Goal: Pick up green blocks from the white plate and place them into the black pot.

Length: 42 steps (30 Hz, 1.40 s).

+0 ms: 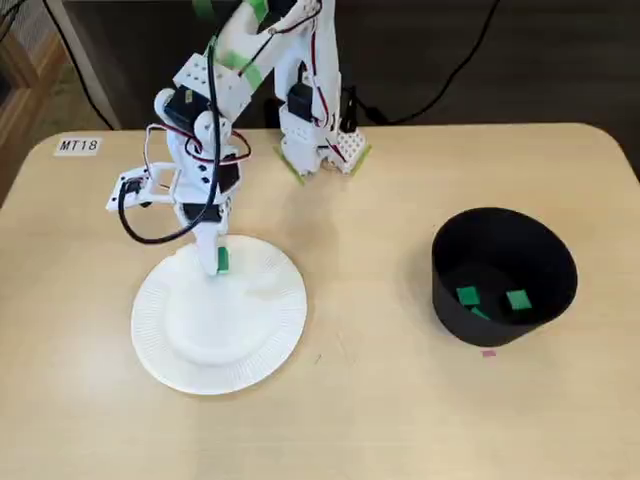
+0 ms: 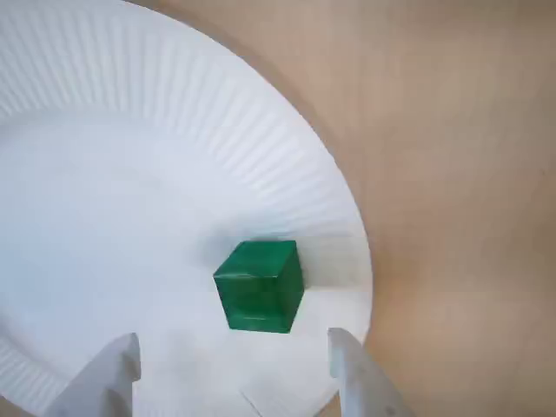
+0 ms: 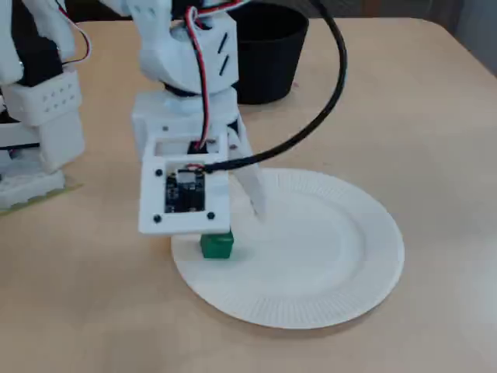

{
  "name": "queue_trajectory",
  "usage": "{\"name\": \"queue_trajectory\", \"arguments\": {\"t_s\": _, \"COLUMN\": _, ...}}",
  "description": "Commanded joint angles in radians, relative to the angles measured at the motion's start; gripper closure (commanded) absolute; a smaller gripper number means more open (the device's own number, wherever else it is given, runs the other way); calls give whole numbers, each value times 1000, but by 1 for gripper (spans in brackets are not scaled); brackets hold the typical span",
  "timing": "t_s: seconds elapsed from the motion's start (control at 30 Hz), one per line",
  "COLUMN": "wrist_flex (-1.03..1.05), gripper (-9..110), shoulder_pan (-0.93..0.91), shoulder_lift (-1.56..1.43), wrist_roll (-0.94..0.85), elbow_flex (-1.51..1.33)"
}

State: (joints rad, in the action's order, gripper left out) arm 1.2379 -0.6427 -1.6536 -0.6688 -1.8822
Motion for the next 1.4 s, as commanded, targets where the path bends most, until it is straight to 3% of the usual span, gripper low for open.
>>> {"name": "queue_trajectory", "arguments": {"t_s": 0.0, "wrist_flex": -15, "gripper": 70, "shoulder_pan": 5, "shoulder_lift": 9, "wrist_roll": -2, "elbow_flex": 52}}
{"name": "queue_trajectory", "arguments": {"t_s": 0.47, "wrist_flex": 41, "gripper": 75, "shoulder_pan": 2, "shoulder_lift": 143, "wrist_roll": 3, "elbow_flex": 163}}
{"name": "queue_trajectory", "arguments": {"t_s": 0.6, "wrist_flex": 46, "gripper": 80, "shoulder_pan": 3, "shoulder_lift": 166, "wrist_roll": 9, "elbow_flex": 183}}
{"name": "queue_trajectory", "arguments": {"t_s": 0.8, "wrist_flex": 44, "gripper": 104, "shoulder_pan": 9, "shoulder_lift": 232, "wrist_roll": 51, "elbow_flex": 224}}
{"name": "queue_trajectory", "arguments": {"t_s": 1.07, "wrist_flex": 34, "gripper": 104, "shoulder_pan": 61, "shoulder_lift": 239, "wrist_roll": 71, "elbow_flex": 250}}
{"name": "queue_trajectory", "arguments": {"t_s": 1.2, "wrist_flex": -31, "gripper": 104, "shoulder_pan": 164, "shoulder_lift": 92, "wrist_roll": 158, "elbow_flex": 314}}
{"name": "queue_trajectory", "arguments": {"t_s": 1.37, "wrist_flex": -331, "gripper": 104, "shoulder_pan": 400, "shoulder_lift": -247, "wrist_roll": 451, "elbow_flex": 324}}
